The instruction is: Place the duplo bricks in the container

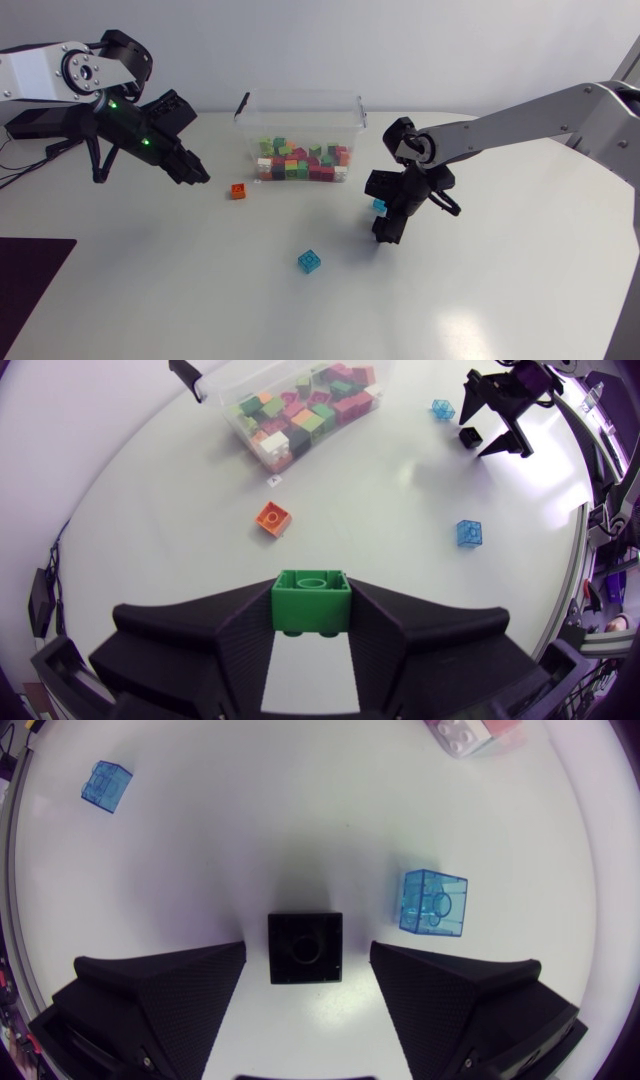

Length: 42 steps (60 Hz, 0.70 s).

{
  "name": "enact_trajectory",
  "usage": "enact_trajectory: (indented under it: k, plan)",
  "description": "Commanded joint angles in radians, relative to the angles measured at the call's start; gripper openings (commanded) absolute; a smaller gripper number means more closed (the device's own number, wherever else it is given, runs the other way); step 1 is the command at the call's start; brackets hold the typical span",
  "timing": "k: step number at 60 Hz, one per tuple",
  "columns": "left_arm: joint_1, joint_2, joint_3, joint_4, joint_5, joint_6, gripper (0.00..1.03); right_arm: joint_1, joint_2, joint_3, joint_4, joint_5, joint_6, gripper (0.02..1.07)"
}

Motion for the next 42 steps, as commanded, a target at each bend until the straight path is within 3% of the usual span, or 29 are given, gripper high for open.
enact_trajectory:
  k: [1, 11, 20, 26, 42]
  plan:
    - [-0.010, -0.018, 0.051, -0.016, 0.019, 0.001, 0.31, -0.002, 0.037, 0.026, -0.018, -0.009, -0.035, 0.75]
    - [-0.023, -0.013, 0.103, -0.016, 0.026, -0.016, 0.31, -0.002, 0.048, 0.047, -0.032, -0.038, -0.050, 0.43]
    - [-0.030, 0.022, 0.147, -0.013, 0.032, -0.030, 0.31, -0.005, 0.070, 0.070, -0.071, -0.058, -0.052, 0.26]
    - [-0.036, 0.045, 0.181, -0.012, 0.051, -0.044, 0.31, -0.010, 0.070, 0.069, -0.087, -0.058, -0.046, 0.21]
    - [-0.061, 0.123, 0.270, 0.053, 0.104, -0.104, 0.31, -0.016, -0.049, 0.054, -0.130, -0.055, -0.036, 0.21]
